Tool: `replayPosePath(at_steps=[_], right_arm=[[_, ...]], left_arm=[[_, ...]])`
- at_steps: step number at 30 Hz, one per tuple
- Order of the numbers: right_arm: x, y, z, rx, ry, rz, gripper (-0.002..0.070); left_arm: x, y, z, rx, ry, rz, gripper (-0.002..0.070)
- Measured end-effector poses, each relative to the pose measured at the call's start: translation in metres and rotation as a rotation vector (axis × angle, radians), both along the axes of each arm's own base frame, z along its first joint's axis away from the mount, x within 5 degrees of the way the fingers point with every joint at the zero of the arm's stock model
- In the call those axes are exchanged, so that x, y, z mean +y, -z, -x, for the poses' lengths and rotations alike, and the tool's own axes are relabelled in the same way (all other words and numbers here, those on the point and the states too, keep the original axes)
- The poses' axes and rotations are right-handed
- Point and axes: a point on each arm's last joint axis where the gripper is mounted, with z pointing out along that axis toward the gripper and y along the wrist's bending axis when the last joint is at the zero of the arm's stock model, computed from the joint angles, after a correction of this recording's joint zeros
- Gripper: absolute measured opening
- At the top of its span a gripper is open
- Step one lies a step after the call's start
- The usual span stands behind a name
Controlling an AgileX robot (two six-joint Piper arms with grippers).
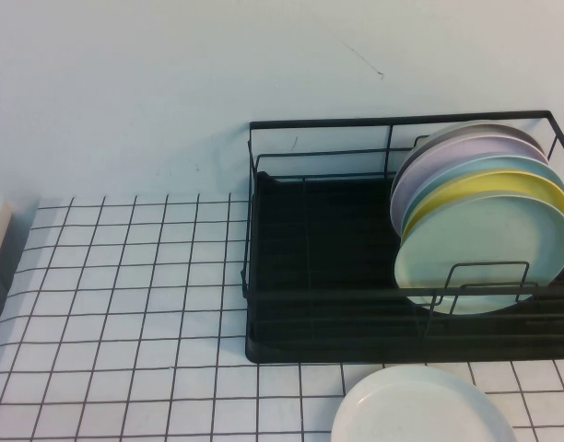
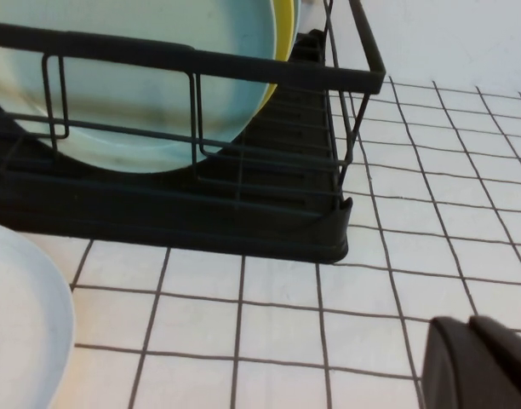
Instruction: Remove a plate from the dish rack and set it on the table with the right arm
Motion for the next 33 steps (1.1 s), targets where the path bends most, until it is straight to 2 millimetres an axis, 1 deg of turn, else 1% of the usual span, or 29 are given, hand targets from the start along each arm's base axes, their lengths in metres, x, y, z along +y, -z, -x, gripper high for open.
replayPosePath(at_steps=[4, 10, 12, 15, 18, 20, 21, 25, 30, 31, 33], right_arm=[[0.001, 0.000, 0.000, -0.002, -0.004, -0.038, -0.0002], [0.007, -0.001, 0.000, -0.006, -0.016, -0.193, -0.0002], [0.011, -0.002, 0.000, -0.005, -0.018, -0.324, -0.0002], [0.020, -0.006, 0.000, 0.003, -0.003, -0.699, -0.0002], [0.024, -0.011, 0.000, -0.002, 0.013, -0.961, -0.0002], [0.023, -0.013, -0.001, -0.017, 0.018, -1.000, -0.0002], [0.023, -0.014, -0.001, -0.027, 0.017, -0.988, -0.0002], [0.022, -0.015, -0.002, -0.065, -0.007, -0.883, -0.0002], [0.024, -0.016, -0.001, -0.064, -0.056, -0.777, -0.0002], [0.025, -0.019, 0.000, -0.063, -0.083, -0.744, -0.0002], [0.029, -0.034, 0.003, -0.072, -0.149, -0.656, -0.0002]], left_arm=[[0.000, 0.000, 0.000, 0.000, 0.000, 0.000, -0.0003], [0.000, 0.000, 0.000, 0.000, 0.000, 0.000, -0.0003], [0.000, 0.000, 0.000, 0.000, 0.000, 0.000, -0.0003], [0.000, 0.000, 0.000, 0.000, 0.000, 0.000, -0.0003], [0.000, 0.000, 0.000, 0.000, 0.000, 0.000, -0.0003], [0.000, 0.000, 0.000, 0.000, 0.000, 0.000, -0.0003], [0.000, 0.000, 0.000, 0.000, 0.000, 0.000, -0.0003], [0.000, 0.000, 0.000, -0.002, 0.000, 0.000, -0.0003], [0.000, 0.000, 0.000, -0.002, 0.000, 0.000, -0.0003], [0.000, 0.000, 0.000, -0.002, 0.000, 0.000, -0.0003], [0.000, 0.000, 0.000, -0.002, 0.000, 0.000, -0.0003]])
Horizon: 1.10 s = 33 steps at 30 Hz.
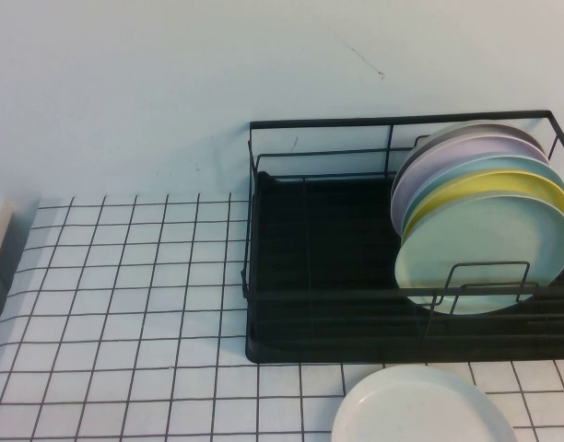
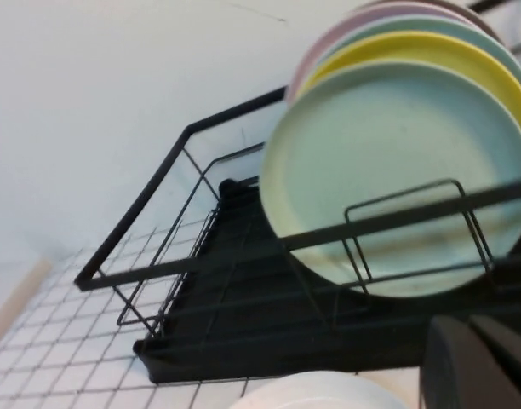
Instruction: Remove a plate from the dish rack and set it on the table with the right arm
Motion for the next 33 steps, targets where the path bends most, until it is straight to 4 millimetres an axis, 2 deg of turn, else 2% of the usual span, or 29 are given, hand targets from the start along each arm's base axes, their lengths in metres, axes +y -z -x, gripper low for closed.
replayPosePath(at_steps=[3, 5, 7, 10, 14, 18, 25, 33], right_arm=[[0.004, -0.045, -0.001, -0.035, -0.087, 0.229, -0.0002], [0.003, -0.078, -0.010, 0.008, -0.162, 0.441, 0.0001], [0.002, -0.102, -0.024, 0.070, -0.240, 0.616, 0.0026], [-0.002, -0.130, -0.055, 0.171, -0.386, 0.837, 0.0134], [-0.005, -0.157, -0.100, 0.171, -0.527, 1.016, 0.0312], [-0.003, -0.160, -0.147, 0.102, -0.686, 1.133, 0.0386], [-0.001, -0.139, -0.214, 0.028, -0.838, 1.231, 0.0402], [-0.003, -0.108, -0.249, 0.018, -0.916, 1.290, 0.0403]], left_arm=[[0.000, 0.000, 0.000, 0.000, 0.000, 0.000, -0.0003], [0.000, 0.000, 0.000, 0.000, 0.000, 0.000, -0.0003], [0.000, 0.000, 0.000, 0.000, 0.000, 0.000, -0.0003], [0.000, 0.000, 0.000, 0.000, 0.000, 0.000, -0.0003], [0.000, 0.000, 0.000, 0.000, 0.000, 0.000, -0.0003], [0.000, 0.000, 0.000, 0.000, 0.000, 0.000, -0.0003], [0.000, 0.000, 0.000, 0.000, 0.000, 0.000, -0.0003], [0.000, 0.000, 0.000, 0.000, 0.000, 0.000, -0.0003]])
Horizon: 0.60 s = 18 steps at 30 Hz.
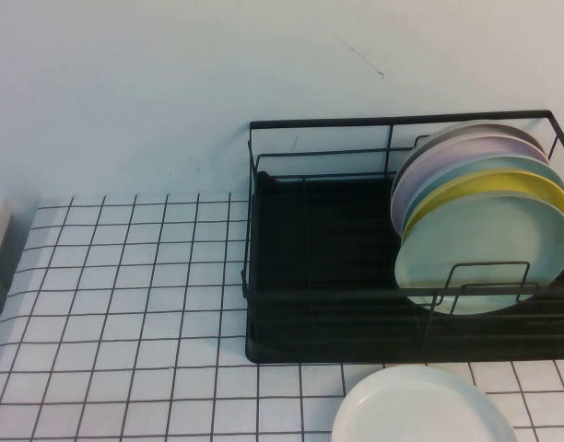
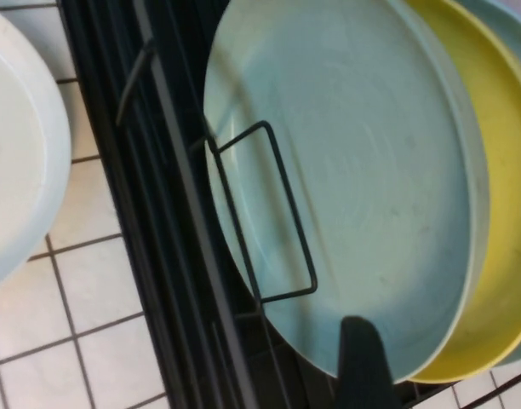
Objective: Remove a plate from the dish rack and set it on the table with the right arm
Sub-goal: Grasp the plate from the shelf
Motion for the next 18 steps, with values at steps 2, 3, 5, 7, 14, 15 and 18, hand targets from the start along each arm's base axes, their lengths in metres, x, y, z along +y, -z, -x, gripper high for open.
replayPosePath(at_steps=[2, 3, 5, 7, 14, 15, 18], right_arm=[[0.001, 0.005, -0.006, -0.009, 0.003, 0.008, 0.0403], [0.002, 0.008, -0.009, -0.015, -0.001, 0.014, 0.0404], [0.006, 0.012, -0.014, -0.030, -0.027, 0.031, 0.0405], [0.012, 0.018, -0.019, -0.042, -0.055, 0.044, 0.0405], [0.026, 0.039, -0.039, -0.072, -0.054, 0.056, 0.0406], [0.027, 0.043, -0.041, -0.069, -0.055, 0.058, 0.0406], [0.028, 0.052, -0.046, -0.058, -0.049, 0.062, 0.0398]], left_arm=[[0.000, 0.000, 0.000, 0.000, 0.000, 0.000, -0.0003], [0.000, 0.000, 0.000, 0.000, 0.000, 0.000, -0.0003], [0.000, 0.000, 0.000, 0.000, 0.000, 0.000, -0.0003], [0.000, 0.000, 0.000, 0.000, 0.000, 0.000, -0.0003], [0.000, 0.000, 0.000, 0.000, 0.000, 0.000, -0.0003], [0.000, 0.000, 0.000, 0.000, 0.000, 0.000, -0.0003], [0.000, 0.000, 0.000, 0.000, 0.000, 0.000, -0.0003]])
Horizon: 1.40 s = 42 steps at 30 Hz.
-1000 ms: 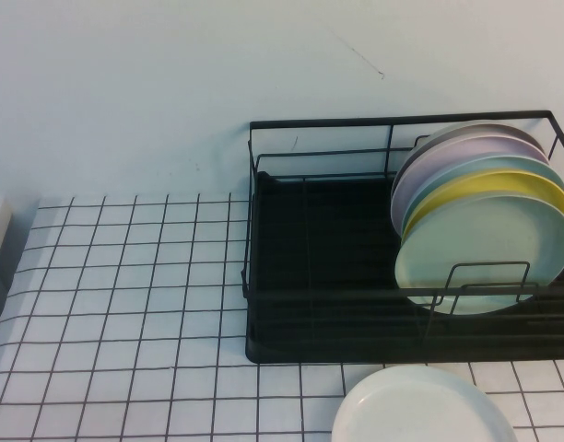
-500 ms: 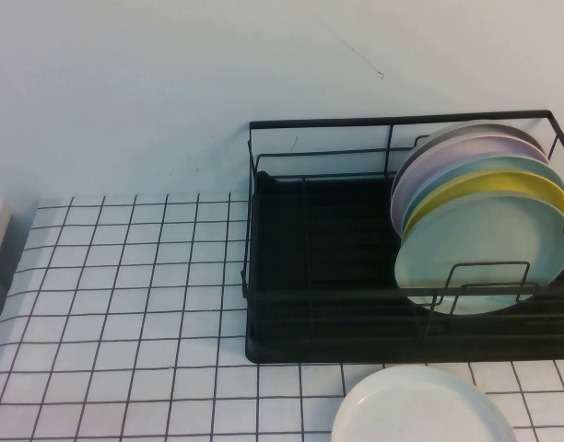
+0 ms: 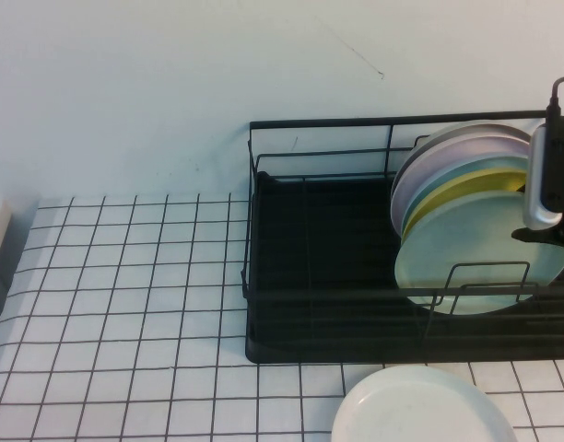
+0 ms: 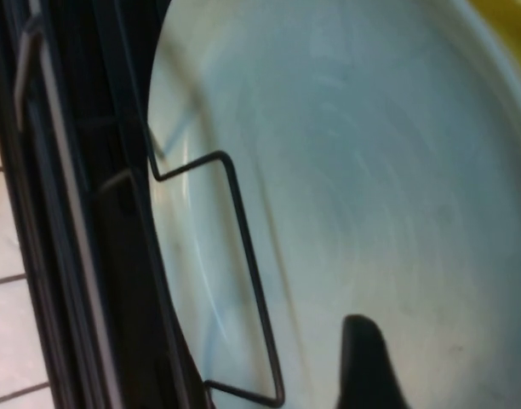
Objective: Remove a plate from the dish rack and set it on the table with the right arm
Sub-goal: Grasp the plate from the shelf, then place the plate from the table
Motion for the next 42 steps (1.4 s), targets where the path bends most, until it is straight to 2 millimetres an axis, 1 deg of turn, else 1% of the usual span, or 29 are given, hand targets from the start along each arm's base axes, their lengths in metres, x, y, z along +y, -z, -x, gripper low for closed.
replayPosePath(at_steps=[3, 6, 8, 9, 13, 17, 19, 22, 24, 27, 29, 30, 32, 34, 35, 37, 42], right_arm=[[0.000, 0.003, -0.002, -0.003, 0.008, 0.003, 0.0330], [-0.001, -0.001, -0.004, -0.015, 0.015, -0.001, 0.0179], [-0.001, -0.009, -0.002, -0.033, 0.033, -0.015, 0.0087], [-0.001, -0.016, -0.001, -0.051, 0.044, -0.022, 0.0070], [-0.001, -0.043, 0.008, -0.109, 0.072, -0.058, 0.0069], [-0.002, -0.075, 0.029, -0.158, 0.116, -0.111, 0.0069], [-0.004, -0.094, 0.045, -0.168, 0.169, -0.154, 0.0069], [-0.008, -0.119, 0.074, -0.153, 0.269, -0.225, 0.0069], [-0.012, -0.135, 0.098, -0.117, 0.360, -0.287, 0.0069], [-0.016, -0.148, 0.134, -0.010, 0.498, -0.375, 0.0069], [-0.017, -0.150, 0.158, 0.102, 0.576, -0.412, 0.0069], [-0.017, -0.149, 0.166, 0.161, 0.613, -0.428, 0.0069], [-0.016, -0.141, 0.179, 0.283, 0.652, -0.433, 0.0069], [-0.010, -0.121, 0.187, 0.426, 0.664, -0.459, 0.0069], [-0.008, -0.111, 0.188, 0.474, 0.662, -0.473, 0.0069], [-0.001, -0.085, 0.188, 0.575, 0.661, -0.525, 0.0069], [0.006, -0.017, 0.171, 0.710, 0.717, -0.595, 0.0069]], left_arm=[[0.000, 0.000, 0.000, 0.000, 0.000, 0.000, -0.0003], [0.000, 0.000, 0.000, 0.000, 0.000, 0.000, -0.0003], [0.000, 0.000, 0.000, 0.000, 0.000, 0.000, -0.0003], [0.000, 0.000, 0.000, 0.000, 0.000, 0.000, -0.0003], [0.000, 0.000, 0.000, 0.000, 0.000, 0.000, -0.0003], [0.000, 0.000, 0.000, 0.000, 0.000, 0.000, -0.0003], [0.000, 0.000, 0.000, 0.000, 0.000, 0.000, -0.0003], [0.000, 0.000, 0.000, 0.000, 0.000, 0.000, -0.0003], [0.000, 0.000, 0.000, 0.000, 0.000, 0.000, -0.0003], [0.000, 0.000, 0.000, 0.000, 0.000, 0.000, -0.0003], [0.000, 0.000, 0.000, 0.000, 0.000, 0.000, -0.0003], [0.000, 0.000, 0.000, 0.000, 0.000, 0.000, -0.0003], [0.000, 0.000, 0.000, 0.000, 0.000, 0.000, -0.0003], [0.000, 0.000, 0.000, 0.000, 0.000, 0.000, -0.0003], [0.000, 0.000, 0.000, 0.000, 0.000, 0.000, -0.0003], [0.000, 0.000, 0.000, 0.000, 0.000, 0.000, -0.0003], [0.000, 0.000, 0.000, 0.000, 0.000, 0.000, -0.0003]])
